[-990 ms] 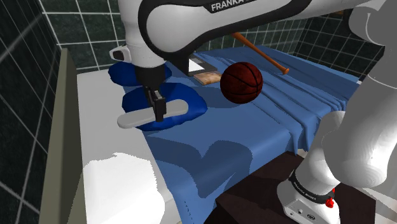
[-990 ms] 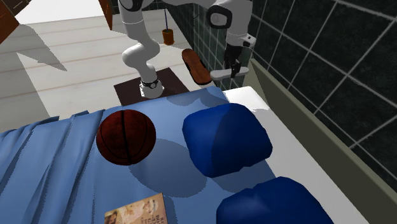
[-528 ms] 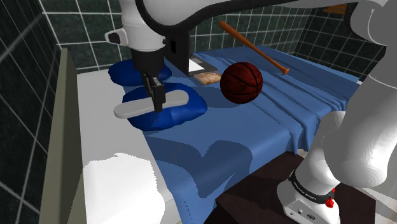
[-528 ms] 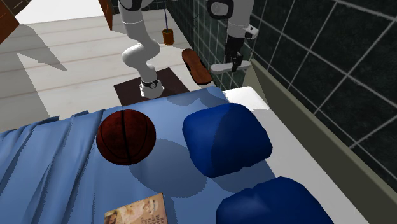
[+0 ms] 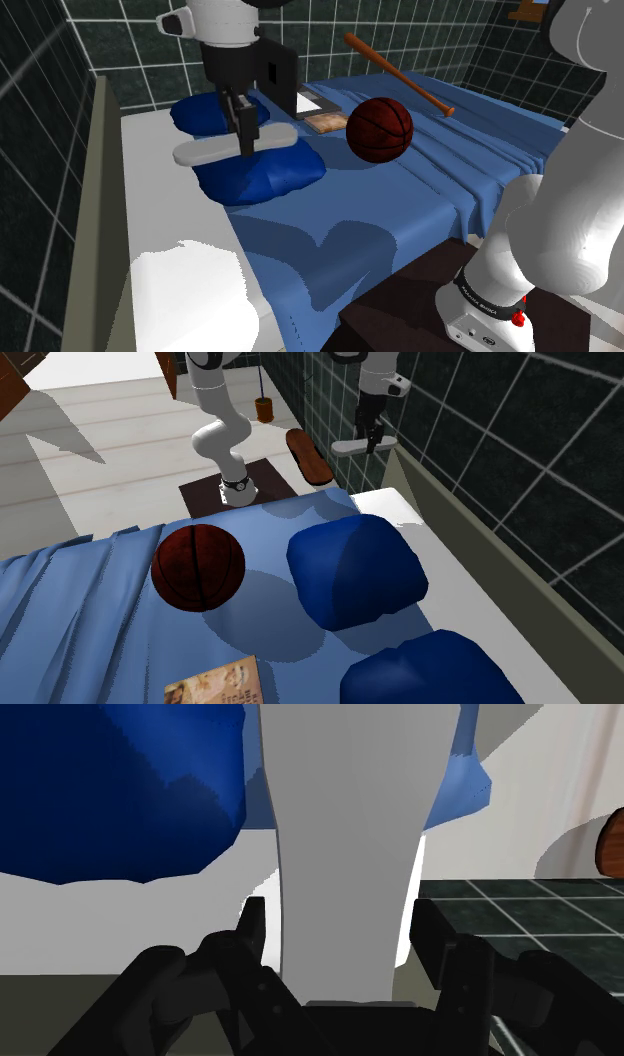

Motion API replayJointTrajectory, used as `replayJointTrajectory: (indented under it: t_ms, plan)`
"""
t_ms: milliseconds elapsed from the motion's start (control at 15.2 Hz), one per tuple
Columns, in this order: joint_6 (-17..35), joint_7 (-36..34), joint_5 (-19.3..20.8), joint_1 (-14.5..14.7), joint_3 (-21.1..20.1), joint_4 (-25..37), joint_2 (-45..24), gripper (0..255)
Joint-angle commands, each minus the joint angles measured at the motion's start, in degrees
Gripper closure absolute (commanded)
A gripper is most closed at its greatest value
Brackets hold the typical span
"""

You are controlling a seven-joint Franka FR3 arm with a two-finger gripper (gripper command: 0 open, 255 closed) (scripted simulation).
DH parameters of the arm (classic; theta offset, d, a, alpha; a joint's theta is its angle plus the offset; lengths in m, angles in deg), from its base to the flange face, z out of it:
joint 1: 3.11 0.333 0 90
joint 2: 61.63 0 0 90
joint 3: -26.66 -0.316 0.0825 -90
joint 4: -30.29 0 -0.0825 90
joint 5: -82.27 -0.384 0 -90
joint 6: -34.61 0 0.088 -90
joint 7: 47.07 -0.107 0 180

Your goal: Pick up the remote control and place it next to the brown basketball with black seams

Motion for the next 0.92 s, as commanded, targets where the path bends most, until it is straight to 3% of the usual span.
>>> replayJointTrajectory:
  t_ms: [0,198,858]
  plan:
    - [-1.54,-0.1,0.1,0.07,-0.06,1.85,-0.33,255]
    - [-3.69,-0.14,0.22,0.12,-0.1,4.37,-0.72,255]
    - [-1.77,11.51,-3.68,-3.94,6.68,-17.07,19.4,255]
